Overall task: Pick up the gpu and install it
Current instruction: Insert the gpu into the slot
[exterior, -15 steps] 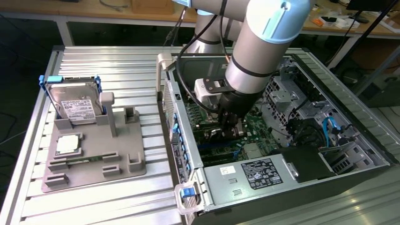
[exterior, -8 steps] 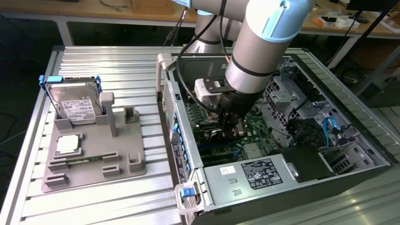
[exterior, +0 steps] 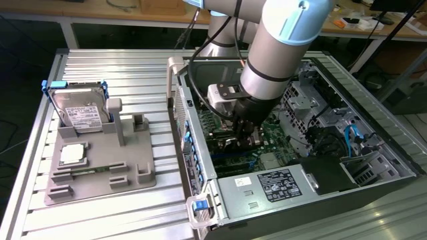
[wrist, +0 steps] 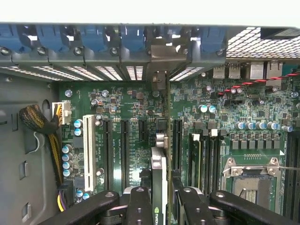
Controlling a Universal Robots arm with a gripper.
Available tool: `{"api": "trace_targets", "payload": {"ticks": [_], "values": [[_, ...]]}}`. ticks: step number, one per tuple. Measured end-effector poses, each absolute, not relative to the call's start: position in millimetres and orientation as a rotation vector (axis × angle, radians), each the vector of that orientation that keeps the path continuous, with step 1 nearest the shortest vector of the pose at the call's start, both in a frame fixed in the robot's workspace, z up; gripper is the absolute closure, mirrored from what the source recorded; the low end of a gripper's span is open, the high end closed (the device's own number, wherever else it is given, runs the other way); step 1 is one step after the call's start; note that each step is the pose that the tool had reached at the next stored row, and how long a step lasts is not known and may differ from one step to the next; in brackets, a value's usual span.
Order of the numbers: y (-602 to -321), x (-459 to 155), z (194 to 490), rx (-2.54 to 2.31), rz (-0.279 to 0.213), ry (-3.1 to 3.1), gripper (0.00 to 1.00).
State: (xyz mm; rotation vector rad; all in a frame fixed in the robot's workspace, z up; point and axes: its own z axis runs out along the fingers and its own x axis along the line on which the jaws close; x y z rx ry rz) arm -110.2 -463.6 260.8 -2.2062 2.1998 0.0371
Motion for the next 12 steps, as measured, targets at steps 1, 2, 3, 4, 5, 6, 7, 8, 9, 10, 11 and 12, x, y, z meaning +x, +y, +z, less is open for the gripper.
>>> {"api": "trace_targets", "payload": {"ticks": [1,2,3,4,5,6,7,8,9,10,11,12], "values": [[-463.6,-110.2,260.4,-2.206,0.037,2.200,0.73],[-463.6,-110.2,260.2,-2.206,0.037,2.200,0.73],[-463.6,-110.2,260.0,-2.206,0.037,2.199,0.73],[-463.5,-110.2,259.8,-2.206,0.038,2.199,0.73],[-463.5,-110.2,259.8,-2.205,0.038,2.199,0.73],[-463.6,-110.2,259.8,-2.205,0.038,2.199,0.73],[-464.0,-110.2,259.8,-2.205,0.038,2.199,0.73],[-464.2,-110.2,259.8,-2.205,0.037,2.199,0.73],[-464.2,-110.1,259.7,-2.206,0.035,2.200,0.73],[-464.2,-110.1,259.7,-2.207,0.033,2.201,0.73],[-464.3,-110.1,259.7,-2.208,0.033,2.201,0.73],[-464.2,-110.1,259.9,-2.208,0.032,2.201,0.73]]}}
